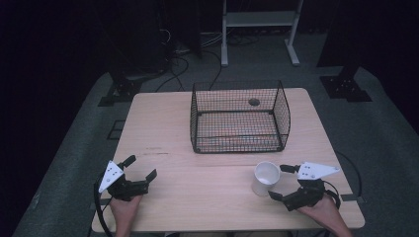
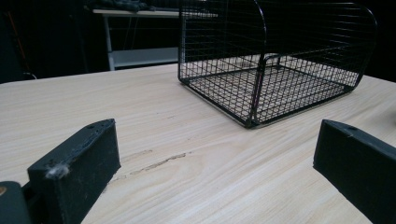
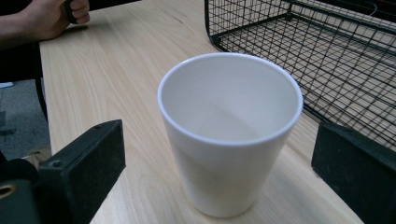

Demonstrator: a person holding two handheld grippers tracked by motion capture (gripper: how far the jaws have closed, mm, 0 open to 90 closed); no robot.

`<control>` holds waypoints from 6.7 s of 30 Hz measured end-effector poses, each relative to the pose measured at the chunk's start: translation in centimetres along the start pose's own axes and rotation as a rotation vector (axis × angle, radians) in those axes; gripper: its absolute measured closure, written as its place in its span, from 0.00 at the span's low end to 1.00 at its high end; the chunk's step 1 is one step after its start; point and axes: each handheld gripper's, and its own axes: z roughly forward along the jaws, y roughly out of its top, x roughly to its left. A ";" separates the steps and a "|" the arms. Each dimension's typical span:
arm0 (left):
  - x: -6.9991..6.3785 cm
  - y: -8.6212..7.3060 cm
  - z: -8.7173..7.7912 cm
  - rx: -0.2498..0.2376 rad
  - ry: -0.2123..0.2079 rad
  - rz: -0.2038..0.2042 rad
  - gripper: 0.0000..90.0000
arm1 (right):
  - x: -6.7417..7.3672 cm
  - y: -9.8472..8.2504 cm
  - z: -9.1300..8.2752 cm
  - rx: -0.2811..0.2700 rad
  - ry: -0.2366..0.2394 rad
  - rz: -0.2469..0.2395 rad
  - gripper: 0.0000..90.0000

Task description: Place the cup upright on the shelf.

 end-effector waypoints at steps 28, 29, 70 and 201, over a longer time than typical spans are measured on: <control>0.0 0.0 0.0 -0.003 -0.001 0.002 0.00 | -1.1 2.3 2.6 0.047 0.049 0.013 0.20; 0.0 0.0 0.0 -0.002 -0.001 0.002 0.00 | -1.2 2.4 2.5 0.044 0.050 0.013 0.20; 0.0 0.0 0.0 -0.009 -0.009 -0.002 0.00 | -4.0 10.5 1.8 0.008 0.153 0.004 0.20; 0.0 0.0 -0.1 -0.022 -0.023 -0.004 0.00 | -15.6 18.1 20.9 0.301 0.037 0.085 0.17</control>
